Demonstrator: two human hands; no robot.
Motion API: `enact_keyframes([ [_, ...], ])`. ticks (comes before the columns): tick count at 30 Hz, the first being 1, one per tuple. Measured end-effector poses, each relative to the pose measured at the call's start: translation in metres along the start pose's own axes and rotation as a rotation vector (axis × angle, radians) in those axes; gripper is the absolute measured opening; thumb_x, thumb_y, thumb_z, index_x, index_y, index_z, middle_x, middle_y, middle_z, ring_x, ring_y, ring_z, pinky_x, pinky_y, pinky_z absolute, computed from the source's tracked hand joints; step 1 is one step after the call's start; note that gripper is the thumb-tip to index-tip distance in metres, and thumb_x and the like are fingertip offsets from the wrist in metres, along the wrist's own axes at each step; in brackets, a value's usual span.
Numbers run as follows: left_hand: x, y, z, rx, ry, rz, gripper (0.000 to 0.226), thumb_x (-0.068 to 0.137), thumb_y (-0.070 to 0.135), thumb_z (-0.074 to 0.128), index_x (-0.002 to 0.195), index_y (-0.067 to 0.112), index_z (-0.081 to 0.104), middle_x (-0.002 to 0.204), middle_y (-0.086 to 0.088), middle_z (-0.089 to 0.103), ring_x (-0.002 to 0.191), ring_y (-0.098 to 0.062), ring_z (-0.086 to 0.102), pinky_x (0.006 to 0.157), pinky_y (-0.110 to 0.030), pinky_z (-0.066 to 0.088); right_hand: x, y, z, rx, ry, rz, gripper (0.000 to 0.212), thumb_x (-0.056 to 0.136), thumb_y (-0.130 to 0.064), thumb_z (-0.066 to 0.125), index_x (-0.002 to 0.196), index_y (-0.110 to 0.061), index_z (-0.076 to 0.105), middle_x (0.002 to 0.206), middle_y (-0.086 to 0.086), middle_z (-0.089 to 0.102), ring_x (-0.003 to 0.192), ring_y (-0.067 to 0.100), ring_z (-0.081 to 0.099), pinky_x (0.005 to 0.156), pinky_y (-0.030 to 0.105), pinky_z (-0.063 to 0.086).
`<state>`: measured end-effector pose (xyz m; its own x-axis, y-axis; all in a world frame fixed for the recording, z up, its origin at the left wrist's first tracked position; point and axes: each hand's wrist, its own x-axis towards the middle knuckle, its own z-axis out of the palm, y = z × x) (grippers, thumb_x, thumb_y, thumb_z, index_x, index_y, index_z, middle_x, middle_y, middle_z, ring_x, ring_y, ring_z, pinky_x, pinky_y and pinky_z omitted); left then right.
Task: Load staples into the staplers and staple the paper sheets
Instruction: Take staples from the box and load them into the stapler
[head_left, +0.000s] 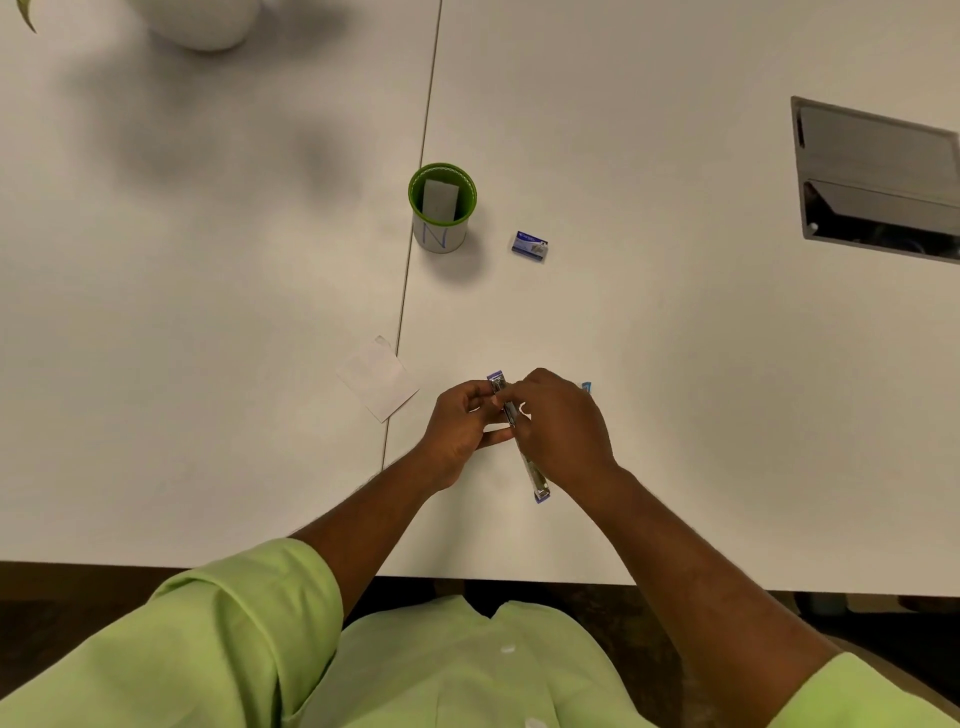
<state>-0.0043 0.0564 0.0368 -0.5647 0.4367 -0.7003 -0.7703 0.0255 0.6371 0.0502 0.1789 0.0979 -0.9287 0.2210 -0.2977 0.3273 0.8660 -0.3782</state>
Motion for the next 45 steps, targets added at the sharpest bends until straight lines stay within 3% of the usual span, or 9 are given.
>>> enact_keyframes([
  [9,-0.001,-0.005,0.001,0.04,-0.004,-0.021,0.026,0.098,0.003,0.06,0.123,-0.001,0.064,0.109,-0.017,0.072,0.092,-0.022,0.072,0.073,-0.032,0.063,0.008,-0.007,0.0,-0.207,-0.097,-0.053,0.023,0.08,-0.006,0.073,0.101,-0.015,0.067,0.099,0.004,0.062,0.086,0.023,0.062,0.065,0.028,0.038],
  [14,0.0,-0.006,0.001,0.06,-0.005,-0.028,0.024,0.099,0.001,0.057,0.122,-0.002,0.064,0.104,-0.015,0.072,0.085,-0.02,0.072,0.073,-0.034,0.064,0.011,-0.004,-0.002,-0.251,-0.136,-0.024,0.022,0.08,-0.011,0.076,0.099,-0.014,0.066,0.098,0.004,0.062,0.086,0.022,0.063,0.068,0.03,0.046],
  [19,0.001,-0.007,0.006,0.069,-0.021,-0.03,0.024,0.099,0.0,0.057,0.122,-0.002,0.064,0.104,-0.015,0.073,0.087,-0.021,0.073,0.071,-0.033,0.064,0.017,-0.004,-0.006,-0.346,-0.201,-0.008,0.016,0.08,-0.009,0.075,0.093,-0.013,0.066,0.094,0.006,0.065,0.084,0.024,0.066,0.066,0.029,0.039],
  [25,0.003,-0.007,0.006,0.085,-0.026,-0.031,0.023,0.099,0.0,0.057,0.12,-0.002,0.065,0.103,-0.016,0.073,0.087,-0.022,0.072,0.071,-0.032,0.063,0.021,-0.005,-0.008,-0.404,-0.264,-0.001,0.011,0.087,-0.008,0.069,0.097,-0.01,0.066,0.1,0.008,0.068,0.092,0.025,0.068,0.072,0.031,0.045],
  [34,0.007,-0.006,0.002,0.08,-0.031,-0.022,0.017,0.1,0.001,0.056,0.104,0.009,0.071,0.09,-0.004,0.078,0.082,-0.016,0.076,0.069,-0.031,0.062,0.015,0.009,-0.013,-0.043,-0.141,0.093,0.014,0.085,-0.008,0.068,0.093,-0.017,0.074,0.089,0.003,0.074,0.086,0.021,0.067,0.079,0.033,0.055],
  [38,0.007,-0.005,0.002,0.06,-0.029,-0.019,0.02,0.101,0.002,0.054,0.116,0.002,0.069,0.103,-0.008,0.076,0.088,-0.019,0.076,0.072,-0.033,0.062,0.013,0.018,-0.011,0.168,-0.064,0.196,0.012,0.08,-0.008,0.072,0.081,-0.019,0.077,0.078,-0.005,0.074,0.077,0.014,0.068,0.074,0.03,0.055],
  [45,0.005,-0.004,0.0,0.054,-0.031,-0.017,0.022,0.103,0.004,0.053,0.118,0.004,0.069,0.105,-0.008,0.076,0.089,-0.018,0.075,0.073,-0.032,0.062,0.007,0.018,0.002,0.301,0.022,0.305,0.007,0.075,-0.022,0.079,0.076,-0.025,0.073,0.065,-0.013,0.068,0.064,0.003,0.065,0.065,0.022,0.051],
])
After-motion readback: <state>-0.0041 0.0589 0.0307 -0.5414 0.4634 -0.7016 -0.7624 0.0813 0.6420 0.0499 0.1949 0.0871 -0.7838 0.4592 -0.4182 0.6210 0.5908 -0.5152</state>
